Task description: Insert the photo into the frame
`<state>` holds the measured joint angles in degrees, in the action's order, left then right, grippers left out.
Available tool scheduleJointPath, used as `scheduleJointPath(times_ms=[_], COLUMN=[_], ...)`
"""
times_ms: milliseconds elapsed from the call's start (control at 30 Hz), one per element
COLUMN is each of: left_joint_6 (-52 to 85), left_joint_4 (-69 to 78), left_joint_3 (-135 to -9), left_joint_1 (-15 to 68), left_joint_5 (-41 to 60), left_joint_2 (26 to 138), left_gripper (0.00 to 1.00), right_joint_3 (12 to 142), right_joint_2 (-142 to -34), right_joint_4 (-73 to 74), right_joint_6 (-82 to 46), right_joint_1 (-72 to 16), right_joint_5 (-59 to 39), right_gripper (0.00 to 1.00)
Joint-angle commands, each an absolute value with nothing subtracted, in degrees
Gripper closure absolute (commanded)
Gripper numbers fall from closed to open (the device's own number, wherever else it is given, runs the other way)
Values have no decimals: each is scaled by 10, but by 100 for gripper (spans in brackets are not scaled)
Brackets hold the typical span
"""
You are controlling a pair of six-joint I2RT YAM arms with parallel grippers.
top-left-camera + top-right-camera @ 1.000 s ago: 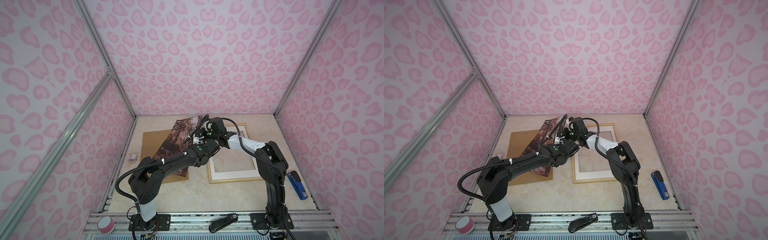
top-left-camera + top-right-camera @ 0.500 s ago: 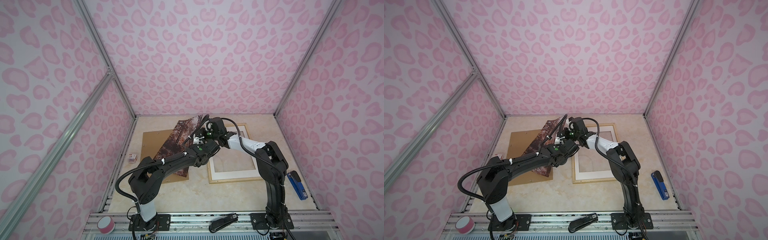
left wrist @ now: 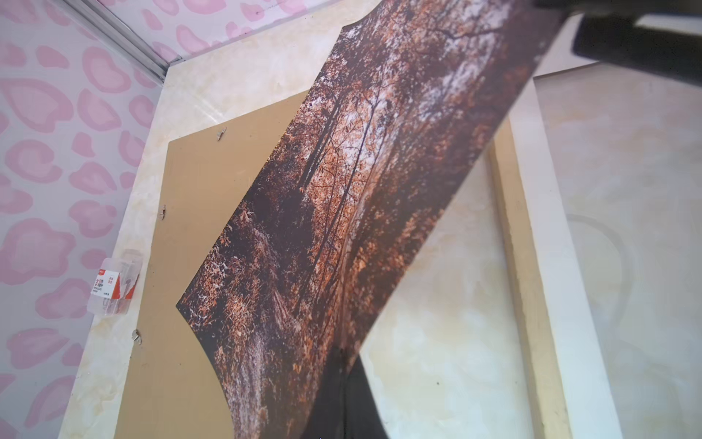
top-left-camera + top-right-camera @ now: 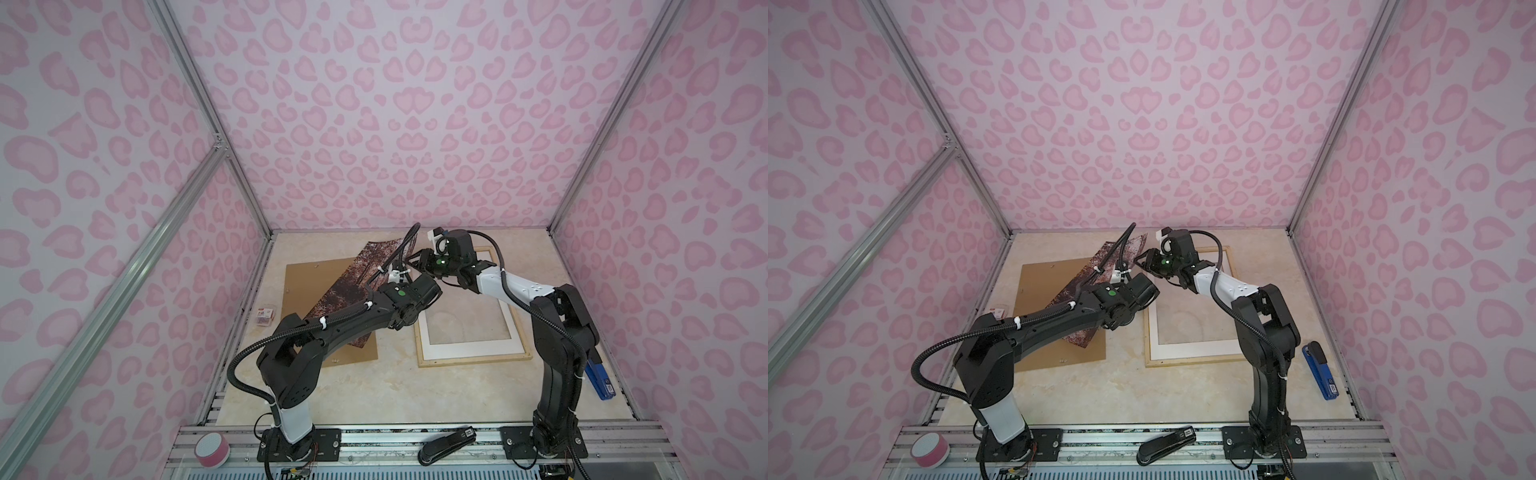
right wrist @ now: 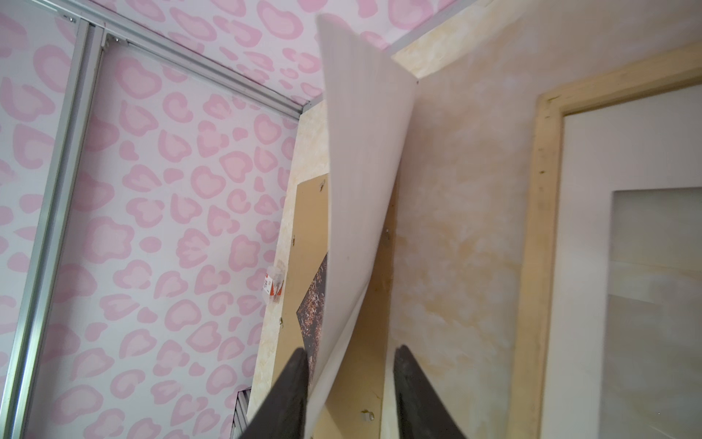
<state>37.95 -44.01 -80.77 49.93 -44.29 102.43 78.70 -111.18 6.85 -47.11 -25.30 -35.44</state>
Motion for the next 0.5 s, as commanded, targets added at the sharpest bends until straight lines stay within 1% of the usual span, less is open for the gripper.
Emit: scheduleJointPath(times_ms=[0,367,467], left_joint_6=[365,318,307], left_joint_4=[-467,-478,-478], left_joint_3=[-836,-928,-952], left_joint_1=[499,500,501], left_joint_5=[-423,-352,-342], left_joint_2=[1018,1020,1028], left_gripper=[96,96,96], right_joint_3=[762,666,647], right_joint_2=[-1091,-1011,-982], right_joint_4=[62,84,82], right_joint_6=[-443,-426,-420], right_joint_1=[-228,-131,-99], right_joint_5=[-353,-373,-377], right_gripper=[59,56,51])
